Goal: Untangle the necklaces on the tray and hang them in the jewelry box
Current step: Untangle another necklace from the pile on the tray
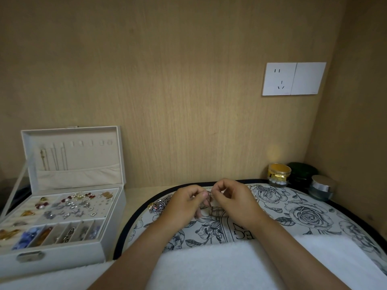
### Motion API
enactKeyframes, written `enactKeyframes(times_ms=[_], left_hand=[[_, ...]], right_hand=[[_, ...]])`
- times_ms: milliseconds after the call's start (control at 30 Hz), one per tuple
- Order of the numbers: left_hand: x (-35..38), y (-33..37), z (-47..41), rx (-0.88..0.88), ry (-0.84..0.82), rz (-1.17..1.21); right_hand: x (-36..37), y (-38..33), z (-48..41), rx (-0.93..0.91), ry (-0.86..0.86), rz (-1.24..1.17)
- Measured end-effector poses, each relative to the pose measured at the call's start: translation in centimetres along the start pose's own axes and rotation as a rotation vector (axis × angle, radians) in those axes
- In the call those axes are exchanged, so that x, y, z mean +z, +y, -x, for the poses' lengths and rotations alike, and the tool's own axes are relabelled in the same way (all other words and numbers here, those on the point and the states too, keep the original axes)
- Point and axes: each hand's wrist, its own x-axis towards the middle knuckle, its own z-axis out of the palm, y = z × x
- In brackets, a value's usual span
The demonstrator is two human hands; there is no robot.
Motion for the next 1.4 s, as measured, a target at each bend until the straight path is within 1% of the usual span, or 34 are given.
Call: enactKeyframes(times_ms=[133, 433, 600, 767, 867, 1000, 1133, 1267, 1400], left_hand=[[0.0, 0.2, 0.1, -0.019, 0.007, -0.023], [0.0, 0.2, 0.2, 0.0, 0.022, -0.035], [0.1, 0.0, -0.1, 0.02, 0.149, -0.112], [0.0, 0.2, -0.1, 0.045, 0.218, -0.17], [0.1, 0.5, 0.2, -0.003, 0.177, -0.14], [0.2, 0.9, 0.2, -0.022, 0.16, -0.096], [0.0, 1.1, 0.3, -0.06, 0.128, -0.043], [0.0, 1.4, 0.3, -0.087, 0.132, -0.049], [0.1, 1.5, 0.3, -0.141, 0.154, -0.052]], right_hand=[[0.1, 0.1, 0.0, 0.028, -0.03, -0.002], [0.0, 0.3, -0.1, 0.025, 0.009, -0.032], [0.0, 0.5, -0.1, 0.002, 0.028, -0.019], [0.0, 0.5, 0.0, -0.008, 0.05, -0.013], [-0.1, 0.5, 0.0, -0.008, 0.062, -0.005], [-0.1, 0.5, 0.0, -0.026, 0.056, 0.031], [-0.2, 0.5, 0.1, -0.088, 0.054, 0.106], [-0.2, 0.5, 0.1, -0.156, 0.048, 0.179], [-0.1, 0.7, 0.0, -0.173, 0.037, 0.22]])
